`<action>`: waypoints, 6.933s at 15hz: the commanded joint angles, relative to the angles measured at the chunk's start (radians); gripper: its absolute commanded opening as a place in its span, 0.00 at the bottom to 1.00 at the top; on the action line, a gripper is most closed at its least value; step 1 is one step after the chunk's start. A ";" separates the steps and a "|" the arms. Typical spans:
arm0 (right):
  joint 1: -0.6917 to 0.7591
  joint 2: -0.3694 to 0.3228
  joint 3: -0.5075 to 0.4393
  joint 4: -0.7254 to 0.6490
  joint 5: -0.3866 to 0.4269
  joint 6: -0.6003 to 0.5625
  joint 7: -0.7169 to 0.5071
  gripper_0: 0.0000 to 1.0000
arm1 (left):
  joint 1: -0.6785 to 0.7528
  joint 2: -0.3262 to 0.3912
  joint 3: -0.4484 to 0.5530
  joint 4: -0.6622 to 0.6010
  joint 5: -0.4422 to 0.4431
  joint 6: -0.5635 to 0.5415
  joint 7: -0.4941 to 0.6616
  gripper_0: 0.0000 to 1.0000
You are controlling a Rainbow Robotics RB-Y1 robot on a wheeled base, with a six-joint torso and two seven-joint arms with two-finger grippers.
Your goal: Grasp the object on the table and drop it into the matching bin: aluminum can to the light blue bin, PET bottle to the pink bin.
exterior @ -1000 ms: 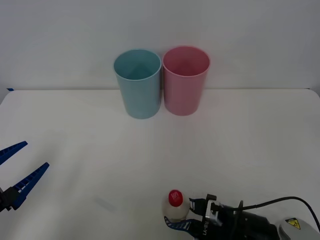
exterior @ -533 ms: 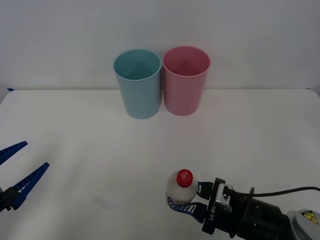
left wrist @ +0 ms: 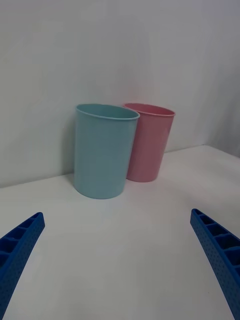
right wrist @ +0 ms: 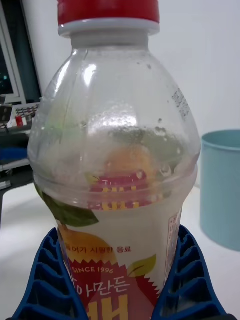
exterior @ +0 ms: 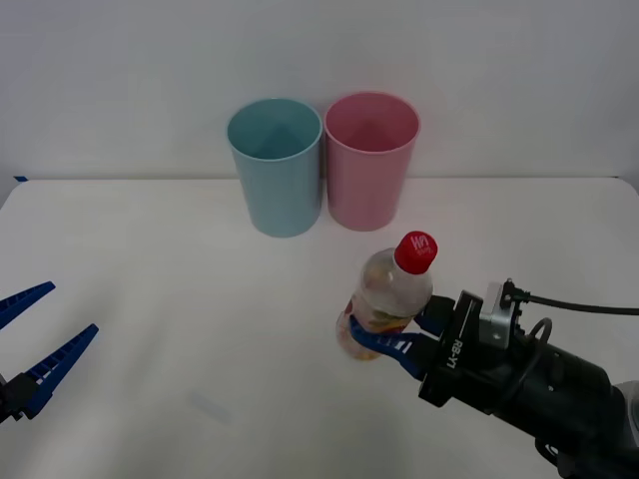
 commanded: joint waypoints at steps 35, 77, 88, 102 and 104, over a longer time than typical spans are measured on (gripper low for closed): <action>-0.866 0.086 -0.222 0.664 0.380 0.076 -0.402 0.00 | 0.000 0.000 0.000 0.000 0.000 0.000 0.000 1.00; -0.662 0.080 -0.269 0.458 0.367 -0.065 -0.314 1.00 | 0.000 0.000 0.000 0.000 0.000 0.000 0.000 1.00; -0.072 0.005 -0.385 0.000 0.181 -0.066 -0.193 1.00 | 0.000 0.000 0.000 0.000 0.000 0.000 0.000 1.00; 0.396 0.131 -0.659 -0.013 -0.025 -0.238 0.065 1.00 | 0.000 0.000 0.000 0.000 0.000 0.000 0.000 1.00; 0.424 0.129 -0.670 -0.013 -0.043 -0.238 0.063 1.00 | 0.000 0.000 0.000 0.000 0.000 0.000 0.000 1.00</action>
